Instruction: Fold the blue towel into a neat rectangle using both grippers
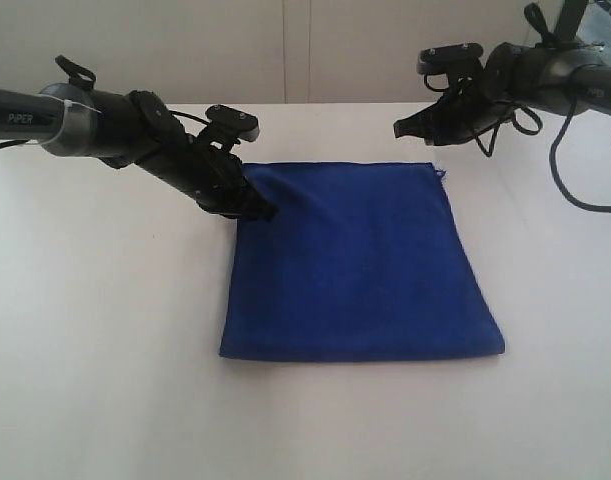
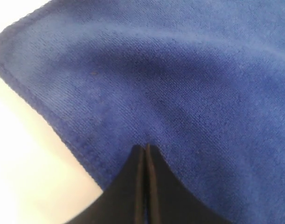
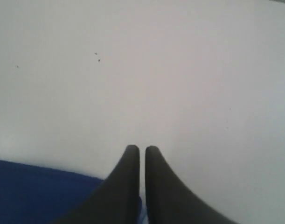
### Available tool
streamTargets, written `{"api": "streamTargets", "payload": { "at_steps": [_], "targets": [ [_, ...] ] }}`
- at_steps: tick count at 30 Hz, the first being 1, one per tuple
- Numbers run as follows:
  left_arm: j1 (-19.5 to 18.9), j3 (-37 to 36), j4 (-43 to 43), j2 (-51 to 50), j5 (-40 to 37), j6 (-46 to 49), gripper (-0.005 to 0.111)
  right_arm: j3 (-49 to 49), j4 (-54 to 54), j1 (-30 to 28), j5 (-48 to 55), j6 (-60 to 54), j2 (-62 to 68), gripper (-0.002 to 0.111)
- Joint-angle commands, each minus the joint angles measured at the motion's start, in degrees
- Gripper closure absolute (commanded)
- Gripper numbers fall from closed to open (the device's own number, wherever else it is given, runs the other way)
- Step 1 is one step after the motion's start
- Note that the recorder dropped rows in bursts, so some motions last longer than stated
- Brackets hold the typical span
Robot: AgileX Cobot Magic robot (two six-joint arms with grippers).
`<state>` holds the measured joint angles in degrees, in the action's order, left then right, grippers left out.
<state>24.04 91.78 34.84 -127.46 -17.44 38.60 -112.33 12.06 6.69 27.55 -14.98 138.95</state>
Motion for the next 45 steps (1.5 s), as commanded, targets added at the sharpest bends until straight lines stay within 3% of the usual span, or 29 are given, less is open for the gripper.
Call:
{"api": "streamTargets", "payload": {
  "at_steps": [1,9,19,32,37,45],
  "targets": [
    [0.1,-0.4,-1.1,-1.2,-3.3,0.4,0.107,-0.3,2.8,0.9,1.2,-0.2,0.6,0.103],
    [0.1,-0.4,-1.0,-1.2,-3.4,0.4,0.107,-0.3,4.1,0.9,1.9,-0.2,3.1,0.103],
    [0.1,-0.4,-1.0,-1.2,-3.6,0.4,0.107,-0.3,-8.5,0.7,3.4,-0.2,3.4,0.103],
    [0.1,-0.4,-1.0,-1.2,-3.6,0.4,0.107,-1.4,-11.4,0.7,0.2,1.3,2.2,0.103],
    [0.1,-0.4,-1.0,-1.2,-3.6,0.4,0.107,-1.8,-11.4,0.7,3.5,4.9,-1.8,0.103],
    [0.1,-0.4,-1.0,0.5,-3.6,0.4,0.107,-1.8,-11.4,0.7,17.1,4.9,-5.5,0.103]
  ]
}}
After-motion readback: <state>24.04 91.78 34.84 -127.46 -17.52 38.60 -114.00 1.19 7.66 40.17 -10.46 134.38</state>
